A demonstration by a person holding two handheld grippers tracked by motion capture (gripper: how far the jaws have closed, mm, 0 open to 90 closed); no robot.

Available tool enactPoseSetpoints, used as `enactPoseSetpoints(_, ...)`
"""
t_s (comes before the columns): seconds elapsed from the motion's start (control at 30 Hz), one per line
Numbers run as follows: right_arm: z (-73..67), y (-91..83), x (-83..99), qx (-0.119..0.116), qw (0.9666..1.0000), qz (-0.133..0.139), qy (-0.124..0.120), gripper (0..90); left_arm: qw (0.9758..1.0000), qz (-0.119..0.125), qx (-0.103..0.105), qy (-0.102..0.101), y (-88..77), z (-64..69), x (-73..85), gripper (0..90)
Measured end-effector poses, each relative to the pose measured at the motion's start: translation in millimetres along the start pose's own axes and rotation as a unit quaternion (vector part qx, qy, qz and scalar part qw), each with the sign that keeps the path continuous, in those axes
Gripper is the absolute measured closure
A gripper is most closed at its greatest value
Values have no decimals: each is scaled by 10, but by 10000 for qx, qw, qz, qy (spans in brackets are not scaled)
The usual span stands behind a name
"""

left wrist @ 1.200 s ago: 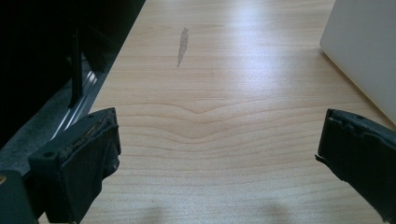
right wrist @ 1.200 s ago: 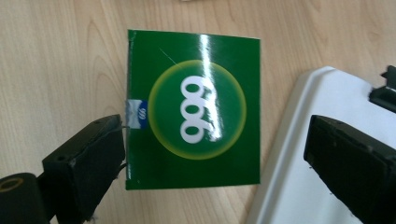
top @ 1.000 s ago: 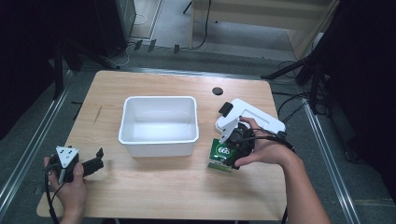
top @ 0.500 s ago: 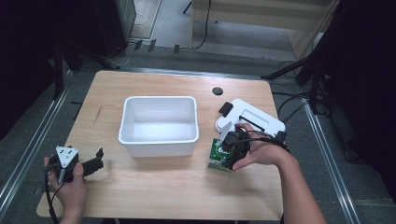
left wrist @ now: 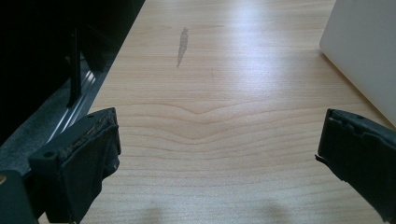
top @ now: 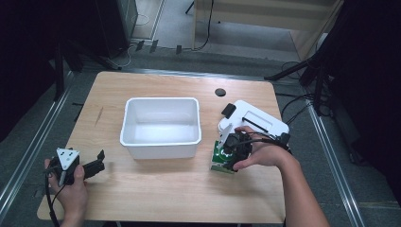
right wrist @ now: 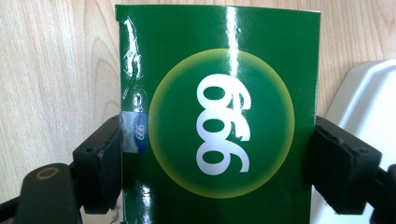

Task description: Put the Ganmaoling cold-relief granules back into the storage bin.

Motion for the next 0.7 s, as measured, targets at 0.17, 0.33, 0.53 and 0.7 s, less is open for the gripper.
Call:
enactPoseSetpoints(0.17,3,-29,-22,35,9999,-38,-111,162,10000,3,1,0,-1,1,0,0)
enactPoseSetpoints(0.33,26,-117,-65,91,9998,37,-200,163,10000,1,2,0,-1,0,0,0)
enactPoseSetpoints(0.53,53,-246,-119,132,9995,103,-279,163,10000,2,3,-1,-1,0,0,0)
enactPoseSetpoints(0.7,95,-371,-167,194,9991,143,-341,164,10000,2,3,-1,-1,0,0,0)
Point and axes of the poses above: each handheld gripper's, and its own axes: y roughly forward along the jaws, x roughly out of its underside, z roughly to its right, the point moved 7 cm from there along y, roughly forward along the jaws, and after that the axes turned 1 degree about x, right-handed, at the moved point
